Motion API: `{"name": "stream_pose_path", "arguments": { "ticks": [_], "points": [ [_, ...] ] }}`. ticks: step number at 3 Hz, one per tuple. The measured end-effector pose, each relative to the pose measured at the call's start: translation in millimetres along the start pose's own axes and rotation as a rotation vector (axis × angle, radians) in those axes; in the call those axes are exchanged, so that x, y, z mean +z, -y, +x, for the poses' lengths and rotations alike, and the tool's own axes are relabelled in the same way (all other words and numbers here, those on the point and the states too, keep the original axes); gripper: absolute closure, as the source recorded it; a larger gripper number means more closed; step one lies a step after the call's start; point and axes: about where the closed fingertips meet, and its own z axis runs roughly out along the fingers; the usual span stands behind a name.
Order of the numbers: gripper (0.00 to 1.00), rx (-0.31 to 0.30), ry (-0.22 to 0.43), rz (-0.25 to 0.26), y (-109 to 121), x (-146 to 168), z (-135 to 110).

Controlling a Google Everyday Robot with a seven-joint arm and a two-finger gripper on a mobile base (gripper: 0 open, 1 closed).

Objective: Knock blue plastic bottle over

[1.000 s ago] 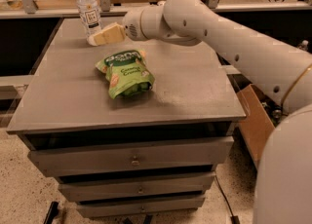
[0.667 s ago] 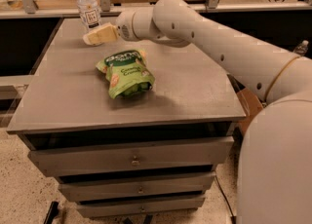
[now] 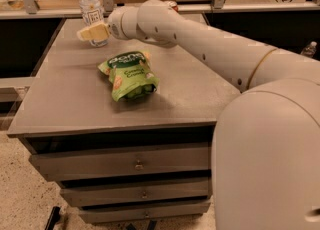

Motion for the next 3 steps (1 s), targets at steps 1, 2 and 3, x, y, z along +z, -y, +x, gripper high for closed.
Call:
{"name": "stream_pose_path", "arguments": {
  "ticks": [1,2,3],
  "points": [
    [0.0,-0.009,-0.002,0.022,-0.1,22.1,-1.9],
    [0.0,-0.015,-0.003,0.023,-0.2,39.5,-3.2],
    [0.0,-0.009,0.005,0.015,0.1,53.4,-5.7]
  ]
}}
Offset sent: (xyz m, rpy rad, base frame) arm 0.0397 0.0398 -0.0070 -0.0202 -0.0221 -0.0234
